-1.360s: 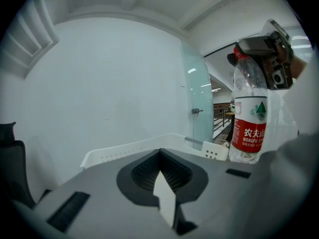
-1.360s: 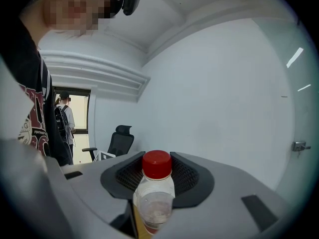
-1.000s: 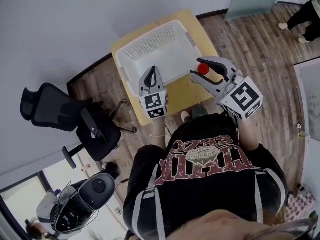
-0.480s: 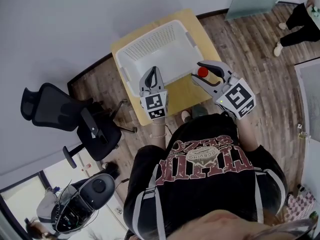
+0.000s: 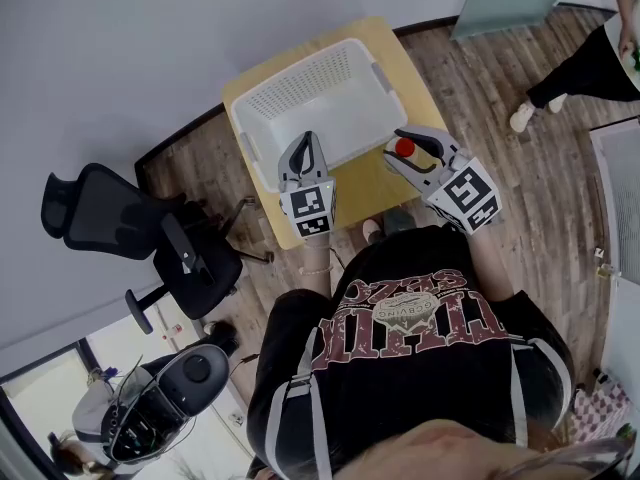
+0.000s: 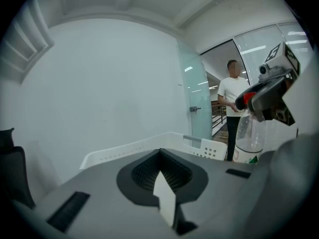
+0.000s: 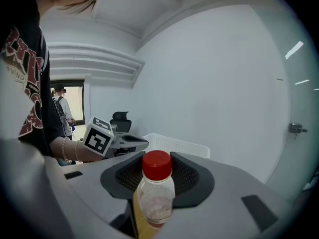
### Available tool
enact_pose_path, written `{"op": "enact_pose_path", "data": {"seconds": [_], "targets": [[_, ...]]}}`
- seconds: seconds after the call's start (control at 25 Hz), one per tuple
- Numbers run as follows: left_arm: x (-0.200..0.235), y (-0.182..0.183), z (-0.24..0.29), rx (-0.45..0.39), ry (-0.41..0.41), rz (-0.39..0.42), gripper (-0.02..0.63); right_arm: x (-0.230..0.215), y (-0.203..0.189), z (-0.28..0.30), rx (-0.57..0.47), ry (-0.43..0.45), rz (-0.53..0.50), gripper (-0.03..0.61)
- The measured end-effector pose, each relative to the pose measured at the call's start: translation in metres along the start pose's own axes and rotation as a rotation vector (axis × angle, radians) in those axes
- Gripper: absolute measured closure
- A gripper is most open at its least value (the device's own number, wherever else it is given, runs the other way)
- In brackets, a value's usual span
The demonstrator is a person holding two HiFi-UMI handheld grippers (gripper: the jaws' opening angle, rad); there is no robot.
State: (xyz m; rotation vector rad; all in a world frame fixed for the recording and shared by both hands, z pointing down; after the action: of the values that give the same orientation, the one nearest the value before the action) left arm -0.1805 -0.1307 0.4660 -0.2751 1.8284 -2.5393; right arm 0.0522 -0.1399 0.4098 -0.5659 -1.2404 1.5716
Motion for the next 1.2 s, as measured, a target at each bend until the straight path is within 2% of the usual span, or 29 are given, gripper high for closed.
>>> {"op": "enact_pose_path", "data": {"seconds": [1.2], "targets": [[-0.014, -0.006, -0.001, -0.003, 0.02, 0.04, 0.568, 0.011, -0.076, 0.017, 0.086, 0.041, 0.045, 0.413]]}}
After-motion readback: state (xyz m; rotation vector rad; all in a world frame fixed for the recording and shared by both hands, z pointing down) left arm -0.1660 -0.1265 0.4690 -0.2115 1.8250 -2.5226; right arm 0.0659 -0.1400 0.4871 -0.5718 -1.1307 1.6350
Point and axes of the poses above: the fingertips, and each gripper's own axes: z forward along the fingers, x to its left, y out of its top, the point moved 9 cm from there along -z, backward along the fingers, and after that the axes turned 14 degrees about -z, right-handed, at the moved point
